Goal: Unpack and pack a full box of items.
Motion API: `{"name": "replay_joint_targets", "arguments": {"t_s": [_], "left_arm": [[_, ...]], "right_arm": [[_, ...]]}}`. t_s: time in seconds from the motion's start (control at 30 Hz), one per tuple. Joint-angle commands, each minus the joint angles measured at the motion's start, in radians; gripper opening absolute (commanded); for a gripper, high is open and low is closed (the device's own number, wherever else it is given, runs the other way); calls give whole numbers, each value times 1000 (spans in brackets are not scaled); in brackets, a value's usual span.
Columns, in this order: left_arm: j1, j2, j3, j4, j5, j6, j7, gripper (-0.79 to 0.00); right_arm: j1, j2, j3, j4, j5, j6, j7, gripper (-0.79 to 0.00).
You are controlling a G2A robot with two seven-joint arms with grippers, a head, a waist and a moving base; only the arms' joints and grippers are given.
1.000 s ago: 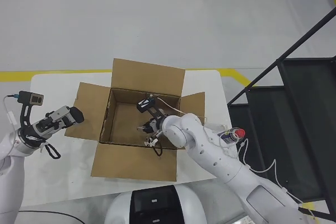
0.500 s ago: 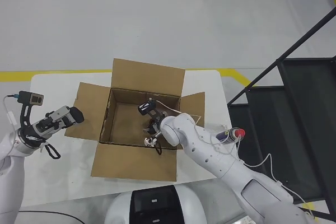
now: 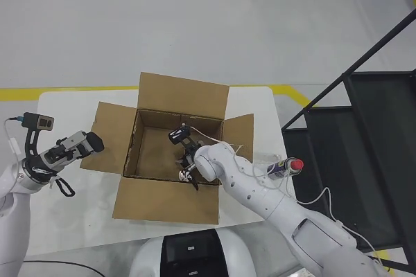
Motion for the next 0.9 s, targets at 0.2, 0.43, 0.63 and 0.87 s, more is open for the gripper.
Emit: {"name": "replay_joint_targets", "arguments": {"t_s": [0.2, 0.43, 0.63, 0.87], "left_arm": [[0, 0, 0, 0, 0, 0, 0, 0], [0, 0, 0, 0, 0, 0, 0, 0], [0, 0, 0, 0, 0, 0, 0, 0], [0, 0, 0, 0, 0, 0, 0, 0]], "right_arm": [[20, -19, -11, 37, -13, 17, -2, -785], [11, -18, 9, -33, -34, 3, 25, -785], [-51, 15, 107, -280, -21, -70, 105, -785], [-199, 75, 311, -654, -21, -176, 244, -785]]}}
